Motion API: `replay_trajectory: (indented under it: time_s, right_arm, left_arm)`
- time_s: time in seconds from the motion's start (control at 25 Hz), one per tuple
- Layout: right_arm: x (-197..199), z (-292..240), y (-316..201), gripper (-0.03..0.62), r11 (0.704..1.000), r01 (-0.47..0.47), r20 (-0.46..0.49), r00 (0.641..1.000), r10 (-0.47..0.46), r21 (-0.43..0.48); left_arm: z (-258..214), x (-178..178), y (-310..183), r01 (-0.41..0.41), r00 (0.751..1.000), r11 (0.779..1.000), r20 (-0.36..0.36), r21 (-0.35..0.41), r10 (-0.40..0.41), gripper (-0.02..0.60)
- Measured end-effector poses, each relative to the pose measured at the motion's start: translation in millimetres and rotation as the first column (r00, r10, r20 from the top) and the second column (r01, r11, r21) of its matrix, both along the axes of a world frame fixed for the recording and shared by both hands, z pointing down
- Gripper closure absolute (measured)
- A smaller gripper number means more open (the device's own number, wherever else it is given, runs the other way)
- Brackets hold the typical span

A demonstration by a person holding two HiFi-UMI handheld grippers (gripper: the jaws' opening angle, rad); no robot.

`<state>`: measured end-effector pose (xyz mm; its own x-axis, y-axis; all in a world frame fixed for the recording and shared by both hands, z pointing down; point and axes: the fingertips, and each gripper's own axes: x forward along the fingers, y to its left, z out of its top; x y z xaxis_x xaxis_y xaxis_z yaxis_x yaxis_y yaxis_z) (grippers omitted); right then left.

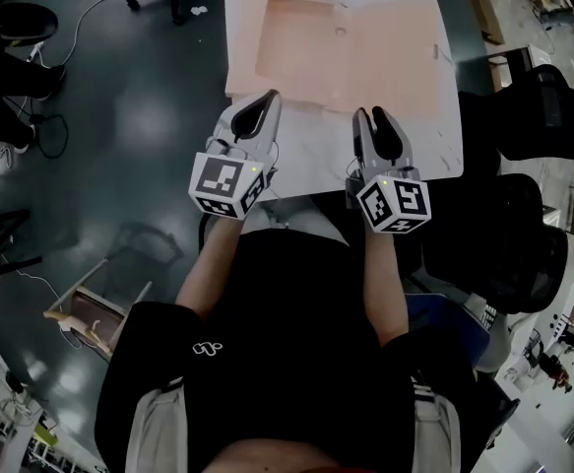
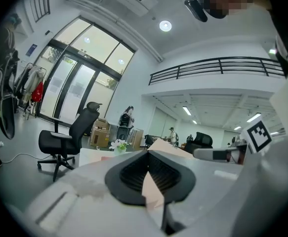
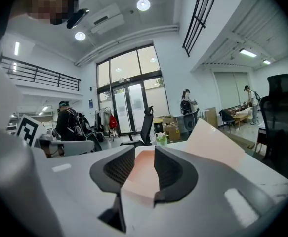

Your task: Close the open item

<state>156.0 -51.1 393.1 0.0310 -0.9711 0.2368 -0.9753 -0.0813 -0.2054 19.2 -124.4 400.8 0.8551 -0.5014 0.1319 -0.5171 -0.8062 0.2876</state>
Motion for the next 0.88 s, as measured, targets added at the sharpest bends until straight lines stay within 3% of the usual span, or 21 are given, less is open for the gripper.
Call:
replay_trajectory:
  time_s: [0.28,0.52,0.88]
  right_arm:
    - [62,10,21,0.465,0.984,-0.176,0.016,0.984,0.176,-0.007]
    - [113,29,40,0.465,0.942,-0.335,0.082,0.938,0.336,-0.032]
    - [150,58,55,0.465,0.905,-0.416,0.153,0.892,0.425,-0.09]
  left_arm:
    - [10,29,3,-0.049,0.998,0.999,0.036,-0.013,0.049,0.584]
    - [10,56,-6,-0.09,0.994,0.996,0.067,-0.014,0.091,0.583]
    - [15,86,-13,-0.143,0.983,0.989,0.117,-0.021,0.145,0.583]
